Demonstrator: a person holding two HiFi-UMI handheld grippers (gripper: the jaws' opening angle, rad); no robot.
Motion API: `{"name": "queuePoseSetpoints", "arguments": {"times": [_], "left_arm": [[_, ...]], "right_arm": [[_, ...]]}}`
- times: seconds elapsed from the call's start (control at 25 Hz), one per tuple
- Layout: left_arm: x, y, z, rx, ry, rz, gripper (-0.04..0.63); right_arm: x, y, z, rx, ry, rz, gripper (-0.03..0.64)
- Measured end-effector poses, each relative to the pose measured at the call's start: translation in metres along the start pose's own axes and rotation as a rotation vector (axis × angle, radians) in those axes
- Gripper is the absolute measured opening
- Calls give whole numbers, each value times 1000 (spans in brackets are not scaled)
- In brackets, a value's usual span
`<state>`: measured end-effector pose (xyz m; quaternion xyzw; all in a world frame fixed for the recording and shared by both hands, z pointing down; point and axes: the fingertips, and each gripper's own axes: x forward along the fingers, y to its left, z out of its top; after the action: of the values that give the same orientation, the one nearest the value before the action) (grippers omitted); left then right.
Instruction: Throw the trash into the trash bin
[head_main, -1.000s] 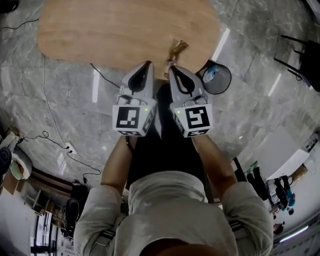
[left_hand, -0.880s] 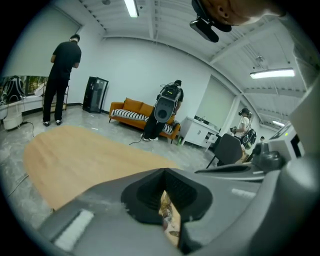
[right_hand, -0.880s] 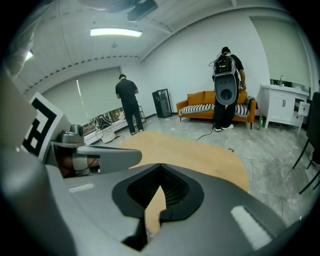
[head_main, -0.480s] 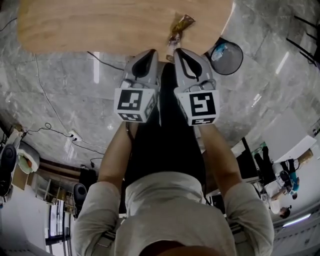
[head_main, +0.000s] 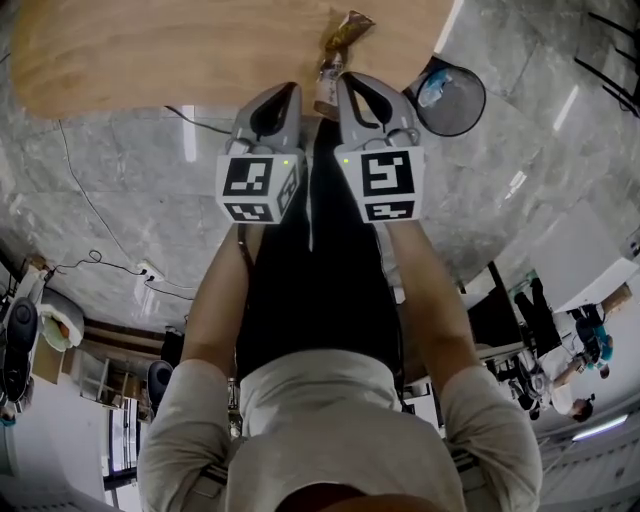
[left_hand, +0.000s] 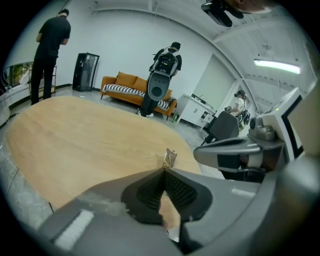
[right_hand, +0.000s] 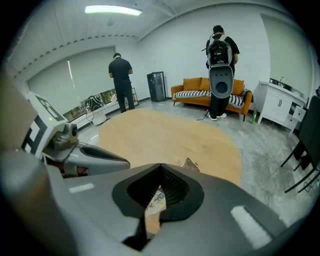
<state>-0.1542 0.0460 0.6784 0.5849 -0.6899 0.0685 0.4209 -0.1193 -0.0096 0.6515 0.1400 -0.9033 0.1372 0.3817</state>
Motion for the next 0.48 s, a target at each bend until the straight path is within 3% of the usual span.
{"name": "queuePoseSetpoints", "arguments": {"times": [0.36,0.44,0.48], "left_arm": [[15,9,-26,1,72,13,18],[17,14,-30,-15,80,21,18],[17,16,-30,-23,82,24,18]], "right_arm": [[27,-18,-42,-37,98,-32,14],[37,-17,-47,-55,123,-16,81],[41,-16,-49,-60,133,-9,81]]}}
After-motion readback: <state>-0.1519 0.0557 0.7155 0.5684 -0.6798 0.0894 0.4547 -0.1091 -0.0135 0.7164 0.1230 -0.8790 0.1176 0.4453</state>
